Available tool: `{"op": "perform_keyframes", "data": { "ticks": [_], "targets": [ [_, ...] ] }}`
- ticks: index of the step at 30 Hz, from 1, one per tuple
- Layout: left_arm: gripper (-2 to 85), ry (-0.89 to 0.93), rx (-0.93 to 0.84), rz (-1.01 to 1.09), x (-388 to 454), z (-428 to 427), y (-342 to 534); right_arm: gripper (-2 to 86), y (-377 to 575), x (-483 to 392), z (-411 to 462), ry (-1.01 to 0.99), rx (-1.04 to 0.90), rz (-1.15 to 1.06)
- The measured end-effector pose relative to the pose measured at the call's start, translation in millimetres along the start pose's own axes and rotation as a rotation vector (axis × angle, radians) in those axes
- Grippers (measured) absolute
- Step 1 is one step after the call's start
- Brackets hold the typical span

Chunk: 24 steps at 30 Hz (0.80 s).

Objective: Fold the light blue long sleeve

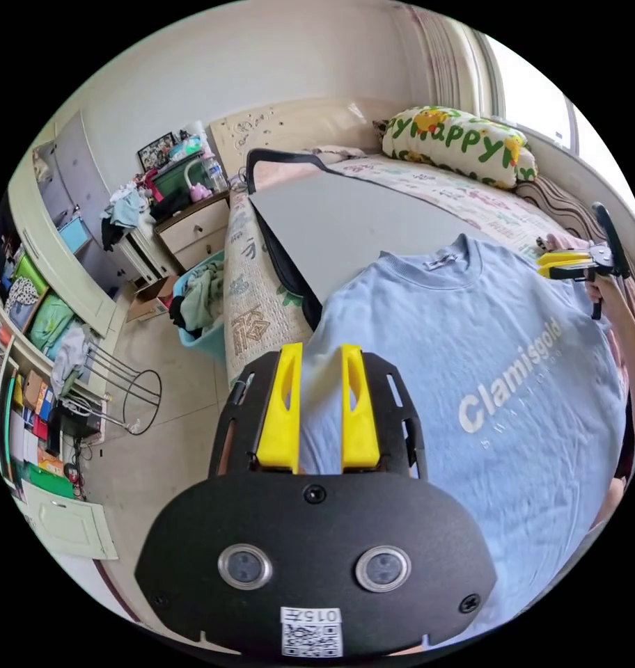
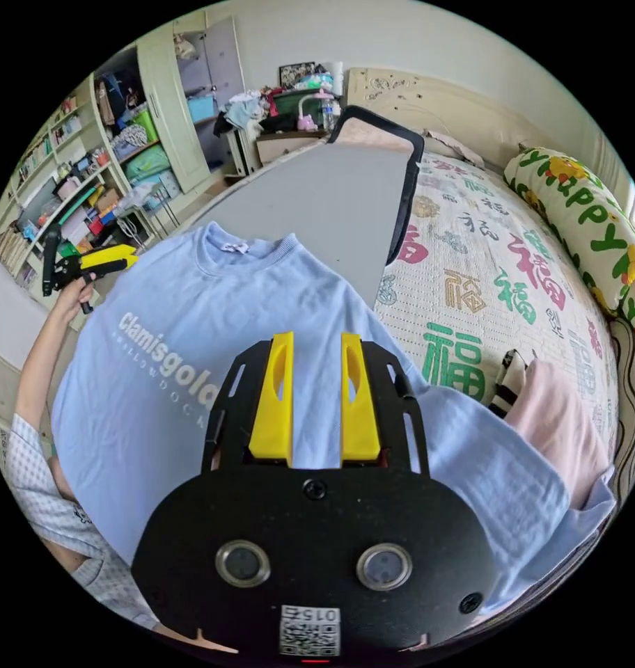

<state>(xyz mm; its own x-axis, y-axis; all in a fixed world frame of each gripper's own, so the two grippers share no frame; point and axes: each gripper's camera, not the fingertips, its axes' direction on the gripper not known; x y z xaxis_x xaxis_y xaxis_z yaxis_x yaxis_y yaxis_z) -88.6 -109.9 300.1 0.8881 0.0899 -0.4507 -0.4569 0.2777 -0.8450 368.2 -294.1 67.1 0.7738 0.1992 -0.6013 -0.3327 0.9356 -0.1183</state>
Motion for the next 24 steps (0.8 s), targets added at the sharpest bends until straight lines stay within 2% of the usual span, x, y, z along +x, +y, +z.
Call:
{"op": "perform_keyframes", "data": {
  "ticks": [4,11,19,24],
  "targets": [
    [5.9,0.042,-0.109,0.037,10.5,32.9,-10.5,8.2,-20.5,-8.6,13.8,0.006,-0.051,-0.074],
    [1.5,-0.032,-0.134,0.061,25.6,51.4,-24.8,1.5,-40.9,-1.8,17.1,-0.023,-0.018,-0.007],
    [1.1,0.059,-0.124,-0.058,-4.1,70.3,-30.0,0.8,-73.9,-23.7,21.4,0.153,-0.04,-0.047],
    [1.3,0.062,-0.119,-0.065,-6.4,75.4,-26.1,1.7,-79.9,-11.7,13.8,0.101,-0.02,0.014]
  ]
}}
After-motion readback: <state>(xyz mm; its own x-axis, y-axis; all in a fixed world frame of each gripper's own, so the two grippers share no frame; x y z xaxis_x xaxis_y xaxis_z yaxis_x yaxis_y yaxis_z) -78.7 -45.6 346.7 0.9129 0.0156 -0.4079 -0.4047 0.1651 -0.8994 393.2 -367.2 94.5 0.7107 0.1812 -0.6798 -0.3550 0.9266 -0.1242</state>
